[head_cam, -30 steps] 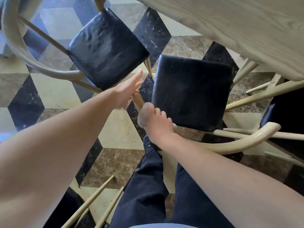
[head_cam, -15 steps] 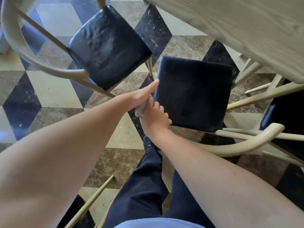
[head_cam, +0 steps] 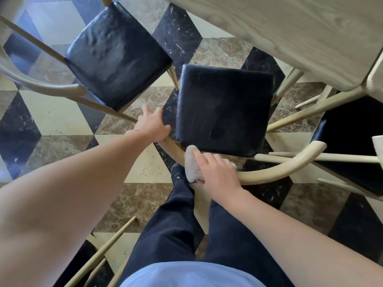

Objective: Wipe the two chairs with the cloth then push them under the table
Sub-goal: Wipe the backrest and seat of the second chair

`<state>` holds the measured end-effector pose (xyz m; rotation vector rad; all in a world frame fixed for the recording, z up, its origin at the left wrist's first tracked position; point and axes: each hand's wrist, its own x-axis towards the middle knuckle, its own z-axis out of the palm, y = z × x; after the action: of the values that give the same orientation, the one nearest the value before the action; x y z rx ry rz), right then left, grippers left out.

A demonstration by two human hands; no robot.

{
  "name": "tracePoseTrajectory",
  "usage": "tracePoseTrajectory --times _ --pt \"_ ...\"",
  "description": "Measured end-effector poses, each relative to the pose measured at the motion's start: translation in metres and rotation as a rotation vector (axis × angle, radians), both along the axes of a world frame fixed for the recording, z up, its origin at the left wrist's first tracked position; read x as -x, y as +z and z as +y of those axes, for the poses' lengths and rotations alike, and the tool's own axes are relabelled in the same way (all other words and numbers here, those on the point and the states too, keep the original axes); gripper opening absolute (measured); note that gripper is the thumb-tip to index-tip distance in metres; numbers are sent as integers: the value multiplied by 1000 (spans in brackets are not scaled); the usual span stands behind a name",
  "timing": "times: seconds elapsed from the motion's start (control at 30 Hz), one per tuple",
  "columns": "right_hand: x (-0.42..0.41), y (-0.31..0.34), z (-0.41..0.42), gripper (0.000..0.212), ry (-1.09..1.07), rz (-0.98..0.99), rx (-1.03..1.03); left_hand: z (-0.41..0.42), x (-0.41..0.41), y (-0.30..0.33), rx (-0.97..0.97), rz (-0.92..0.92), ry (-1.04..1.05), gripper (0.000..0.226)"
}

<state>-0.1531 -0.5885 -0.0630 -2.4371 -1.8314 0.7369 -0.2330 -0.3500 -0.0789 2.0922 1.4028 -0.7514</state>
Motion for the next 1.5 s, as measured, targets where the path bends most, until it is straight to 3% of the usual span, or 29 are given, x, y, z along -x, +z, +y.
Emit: tracePoseTrajectory --times 0.17,0.4,0.6,0.67,0.8,0.87,1.1,1.2,1.33,1.5 --pt "-64 6 -60 85 180 -10 -47 -2 -8 9 -2 50 1 59" --pt "-194 -8 -114 50 397 -3 -147 -3 -13 12 -2 51 11 67" --pt "-268 -17 -122 64 543 -70 -91 -5 -16 12 -34 12 -45 67" --pt "-263 -14 -121 66 529 -90 -85 -4 -16 13 20 -59 7 67" --pt "-224 -5 -117 61 499 -115 -25 12 -11 26 335 -327 649 84" --pt "-206 -2 -114 60 472 -109 -13 23 -3 31 489 -401 776 94" --pt "-153 0 -91 75 439 -87 89 35 7 26 669 -450 787 98" --pt "-114 1 -74 66 381 -66 216 37 10 25 694 -453 751 96" --pt "-49 8 -28 53 188 -25 270 40 9 26 703 -425 713 97" --pt "20 8 50 53 -67 2 242 38 6 32 692 -411 663 94"
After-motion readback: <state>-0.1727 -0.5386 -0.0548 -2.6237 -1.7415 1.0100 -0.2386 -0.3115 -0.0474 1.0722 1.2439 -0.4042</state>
